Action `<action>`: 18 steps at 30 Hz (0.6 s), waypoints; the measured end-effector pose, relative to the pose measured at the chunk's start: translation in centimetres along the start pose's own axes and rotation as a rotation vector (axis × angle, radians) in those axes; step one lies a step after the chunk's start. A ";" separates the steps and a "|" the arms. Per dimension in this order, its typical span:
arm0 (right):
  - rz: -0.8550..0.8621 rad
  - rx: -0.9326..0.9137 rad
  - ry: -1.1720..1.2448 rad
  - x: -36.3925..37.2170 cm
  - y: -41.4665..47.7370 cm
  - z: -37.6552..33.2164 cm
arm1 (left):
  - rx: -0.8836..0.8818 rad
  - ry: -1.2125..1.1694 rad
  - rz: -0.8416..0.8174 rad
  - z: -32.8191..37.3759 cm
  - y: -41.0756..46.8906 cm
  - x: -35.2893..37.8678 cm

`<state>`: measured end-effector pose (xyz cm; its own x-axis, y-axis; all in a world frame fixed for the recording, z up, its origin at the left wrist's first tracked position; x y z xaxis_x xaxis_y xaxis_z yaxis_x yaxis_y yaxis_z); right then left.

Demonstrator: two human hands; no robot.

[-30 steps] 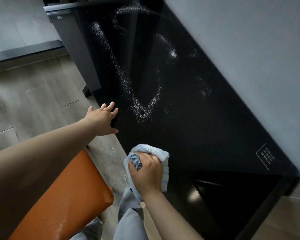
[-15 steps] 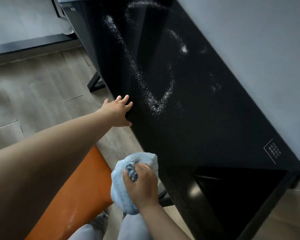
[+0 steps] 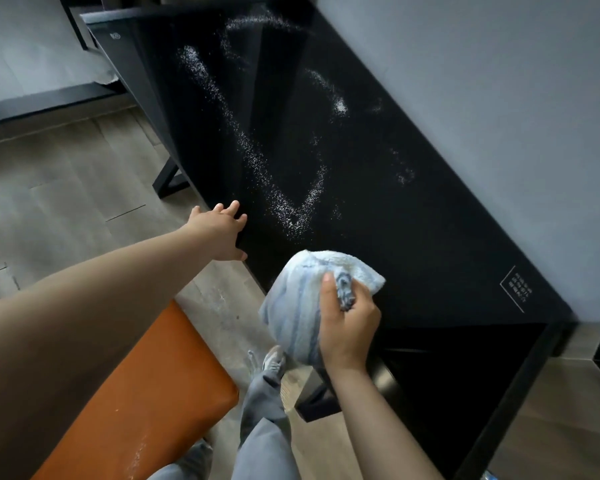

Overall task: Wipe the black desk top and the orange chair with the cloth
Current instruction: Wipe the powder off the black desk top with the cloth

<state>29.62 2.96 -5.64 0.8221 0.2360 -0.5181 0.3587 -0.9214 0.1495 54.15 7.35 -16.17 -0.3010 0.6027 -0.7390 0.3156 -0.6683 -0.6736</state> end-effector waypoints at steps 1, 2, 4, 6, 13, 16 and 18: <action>0.029 -0.007 0.008 -0.8 0.9 -0.2 | -0.016 0.023 -0.008 0.1 0.1 -0.3; 0.051 -0.013 0.014 -1.6 1.9 -0.4 | -0.031 0.043 -0.016 0.3 0.1 -0.5; 0.079 -0.023 0.014 -3.0 3.8 -0.5 | -0.056 0.058 -0.016 0.8 0.2 -1.1; 0.102 -0.027 0.012 -4.5 5.8 -0.2 | -0.063 0.035 0.018 1.5 0.3 -1.9; 0.169 -0.021 -0.040 -9.7 13.4 2.6 | -0.005 -0.059 0.130 5.3 1.3 -7.5; 0.195 0.001 -0.112 -11.8 17.2 4.6 | 0.024 -0.085 0.143 7.6 2.9 -10.0; 0.206 0.014 -0.164 -13.1 20.0 5.7 | 0.036 -0.086 0.153 9.2 4.1 -11.3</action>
<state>23.46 -20.29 -0.64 0.7937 -0.0088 -0.6082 0.1844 -0.9494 0.2544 50.59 -6.17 -10.48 -0.3286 0.4544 -0.8280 0.3317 -0.7653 -0.5516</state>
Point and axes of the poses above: each hand's wrist, its own y-axis towards the middle knuckle, its own x-axis out of the palm, z = x × y, the point moved 9 cm from there along y, towards the middle knuckle, and after that the axes turned 4 degrees about -z, right-handed, at the moved point
